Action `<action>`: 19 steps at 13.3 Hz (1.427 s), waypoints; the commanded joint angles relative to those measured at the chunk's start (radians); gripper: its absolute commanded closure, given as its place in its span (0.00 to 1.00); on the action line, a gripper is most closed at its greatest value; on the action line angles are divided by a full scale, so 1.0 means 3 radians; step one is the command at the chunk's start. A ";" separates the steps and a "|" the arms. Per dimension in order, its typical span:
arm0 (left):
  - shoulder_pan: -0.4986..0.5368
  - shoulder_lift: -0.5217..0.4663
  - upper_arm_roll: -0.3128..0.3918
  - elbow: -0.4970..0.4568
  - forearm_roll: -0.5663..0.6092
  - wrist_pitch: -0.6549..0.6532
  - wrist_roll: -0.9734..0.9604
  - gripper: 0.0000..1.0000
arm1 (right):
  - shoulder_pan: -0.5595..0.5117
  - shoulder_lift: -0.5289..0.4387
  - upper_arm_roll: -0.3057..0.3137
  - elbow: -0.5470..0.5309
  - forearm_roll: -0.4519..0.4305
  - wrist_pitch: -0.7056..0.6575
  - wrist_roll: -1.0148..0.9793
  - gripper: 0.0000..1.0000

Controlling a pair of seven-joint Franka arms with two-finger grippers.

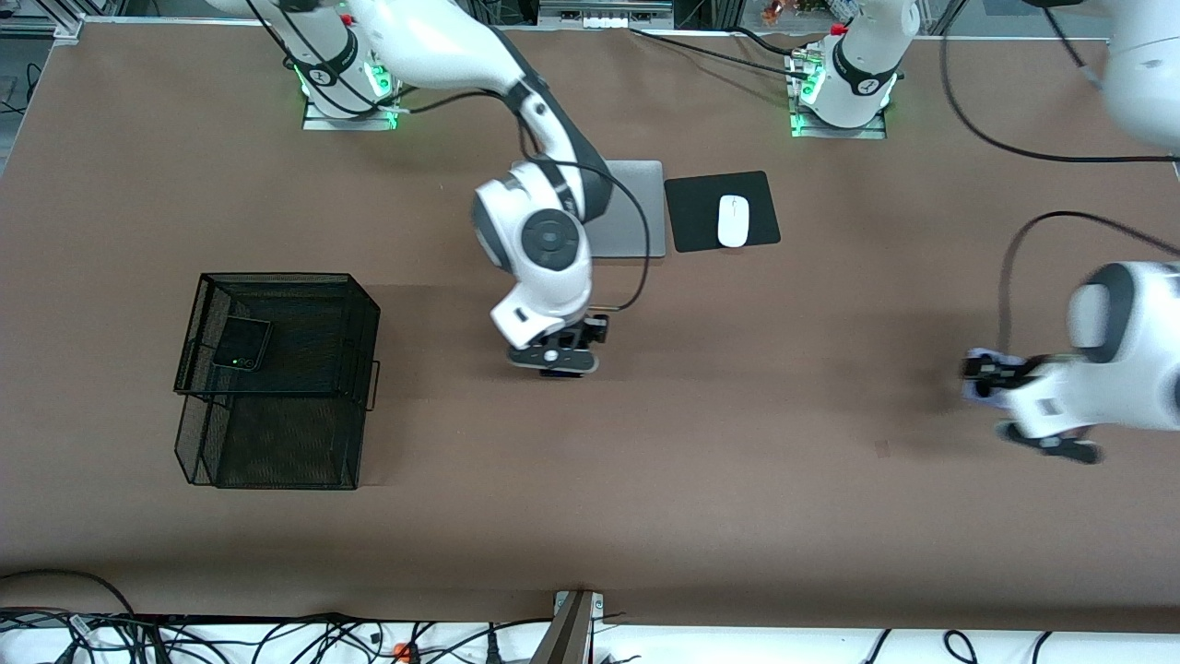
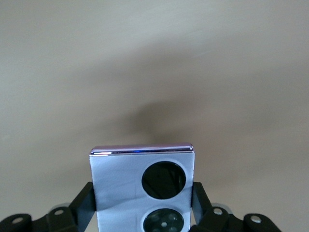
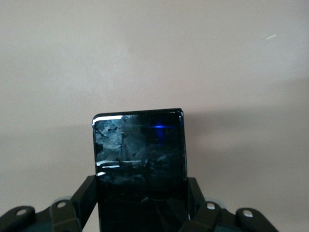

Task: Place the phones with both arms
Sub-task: 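Lower the slab phone into the basket while the left gripper sets down lavender phone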

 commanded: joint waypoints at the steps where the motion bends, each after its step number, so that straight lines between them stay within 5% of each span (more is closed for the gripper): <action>1: -0.0308 -0.0040 -0.0005 -0.0010 -0.0227 -0.0131 -0.0141 0.79 | -0.0237 -0.0432 0.0025 -0.0097 0.0137 -0.0492 -0.0537 1.00; 4: -0.0726 0.0001 -0.0031 -0.0015 -0.0754 -0.0075 -0.0569 0.80 | -0.0289 -0.0790 -0.0378 -0.0397 0.0132 -0.0964 -0.1237 1.00; 10: -0.1785 0.0190 -0.0026 0.0011 -0.0806 0.0732 -0.2108 0.84 | -0.0289 -0.1624 -0.1089 -0.1803 0.0005 -0.0460 -0.2446 1.00; 14: -0.2296 0.0517 -0.0021 0.0021 -0.0806 0.1503 -0.2793 0.86 | -0.0304 -0.1605 -0.1264 -0.2315 0.0025 0.0230 -0.2799 1.00; 19: -0.2517 0.0804 -0.0001 0.0011 -0.0750 0.1940 -0.3056 0.78 | -0.0407 -0.1375 -0.1264 -0.2347 0.0127 0.0462 -0.2800 1.00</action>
